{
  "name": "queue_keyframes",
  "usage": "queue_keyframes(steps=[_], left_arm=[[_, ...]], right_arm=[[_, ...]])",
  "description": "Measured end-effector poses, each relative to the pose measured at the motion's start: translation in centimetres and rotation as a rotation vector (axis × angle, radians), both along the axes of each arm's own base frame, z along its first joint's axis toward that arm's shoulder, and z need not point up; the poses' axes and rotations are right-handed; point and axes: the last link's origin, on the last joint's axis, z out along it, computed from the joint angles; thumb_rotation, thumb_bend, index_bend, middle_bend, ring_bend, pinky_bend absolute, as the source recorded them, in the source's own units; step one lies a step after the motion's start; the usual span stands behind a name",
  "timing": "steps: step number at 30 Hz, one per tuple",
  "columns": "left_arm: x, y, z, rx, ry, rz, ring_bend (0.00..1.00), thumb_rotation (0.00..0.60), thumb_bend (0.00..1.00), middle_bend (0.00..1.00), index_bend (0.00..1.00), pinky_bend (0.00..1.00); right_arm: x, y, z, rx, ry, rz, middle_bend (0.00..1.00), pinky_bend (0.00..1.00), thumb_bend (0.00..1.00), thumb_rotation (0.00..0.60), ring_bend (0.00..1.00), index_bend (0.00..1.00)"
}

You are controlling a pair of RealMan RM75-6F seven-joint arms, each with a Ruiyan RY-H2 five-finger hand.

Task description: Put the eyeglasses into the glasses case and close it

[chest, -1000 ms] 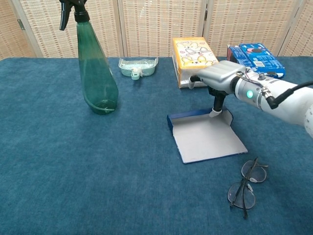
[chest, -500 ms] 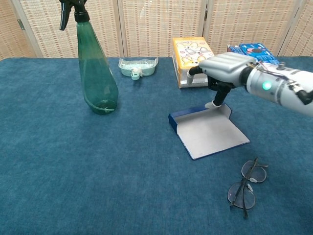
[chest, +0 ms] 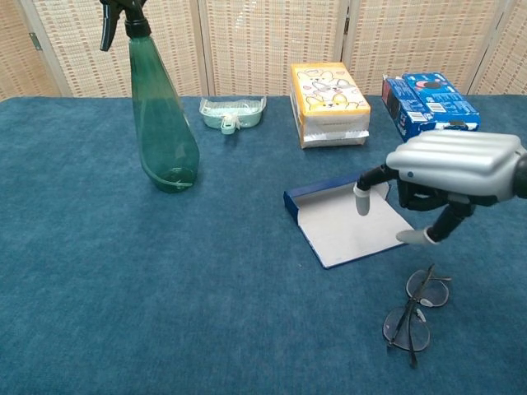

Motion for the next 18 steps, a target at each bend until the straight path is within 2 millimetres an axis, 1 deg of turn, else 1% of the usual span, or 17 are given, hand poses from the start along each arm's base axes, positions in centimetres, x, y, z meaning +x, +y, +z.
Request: queue_keyframes(steps=[6,8,12,18], left_arm=[[0.0,0.0,0.0,0.002,-0.001,0.001,0.05,0.6,0.13,0.07,0.14,0.18],[0.0,-0.1,0.1,0.004,0.0,0.006,0.05,0.6,0.13,0.07,0.14,0.18],[0.0,-0.1,0.1,0.002,-0.012,0.008,0.05,0.6,0.13,0.07,0.14,0.18],[0.0,-0.1,-0.1,-0.01,-0.031,0.005,0.05,0.6,0.13,0.07,0.14,0.18]], right_arm=[[-1.2,2.1,-0.1,0.057,0.031,0.084,1.0,1.0,0.3,0.6,1.0,0.36],[-1.7,2.6,-0.1,0.068,0.044,0.107,1.0,1.0,0.28,0.6,1.0,0.36],[-2.9,3.1,-0.1,0.08,0.073,0.124,1.0,1.0,0.24,0.6,1.0,0.36],[-4.0,3.2,-0.7,0.085,0.107,0.139,1.0,1.0,0.24,0.6,1.0,0.38]])
